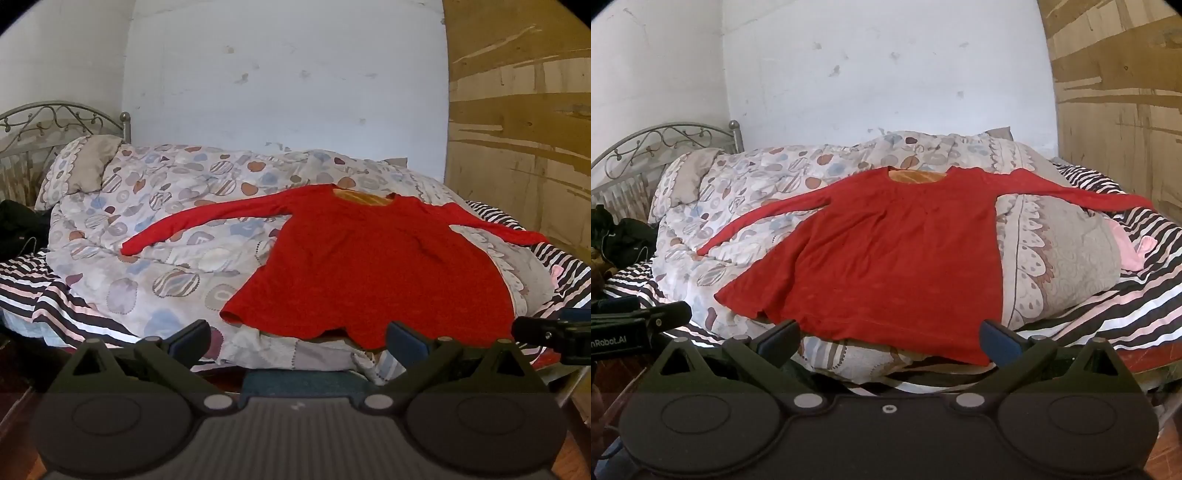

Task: Fold small clothes

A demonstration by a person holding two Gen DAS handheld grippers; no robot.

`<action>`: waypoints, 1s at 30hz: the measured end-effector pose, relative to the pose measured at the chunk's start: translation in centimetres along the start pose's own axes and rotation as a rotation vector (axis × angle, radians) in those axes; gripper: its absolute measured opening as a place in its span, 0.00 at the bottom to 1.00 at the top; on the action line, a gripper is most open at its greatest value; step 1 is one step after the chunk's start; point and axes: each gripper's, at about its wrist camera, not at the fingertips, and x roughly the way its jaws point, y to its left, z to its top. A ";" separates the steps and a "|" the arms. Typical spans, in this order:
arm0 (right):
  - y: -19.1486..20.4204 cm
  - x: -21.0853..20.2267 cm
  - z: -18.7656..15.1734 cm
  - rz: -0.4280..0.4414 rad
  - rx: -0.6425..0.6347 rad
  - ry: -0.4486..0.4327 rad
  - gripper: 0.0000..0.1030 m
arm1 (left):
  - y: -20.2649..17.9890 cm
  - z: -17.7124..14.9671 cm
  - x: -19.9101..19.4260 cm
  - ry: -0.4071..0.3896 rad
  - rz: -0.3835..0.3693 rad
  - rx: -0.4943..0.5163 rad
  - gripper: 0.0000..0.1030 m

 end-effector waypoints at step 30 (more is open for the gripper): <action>0.3 -0.2 -0.2 -0.006 -0.005 -0.003 1.00 | 0.1 0.2 0.0 0.002 0.004 0.002 1.00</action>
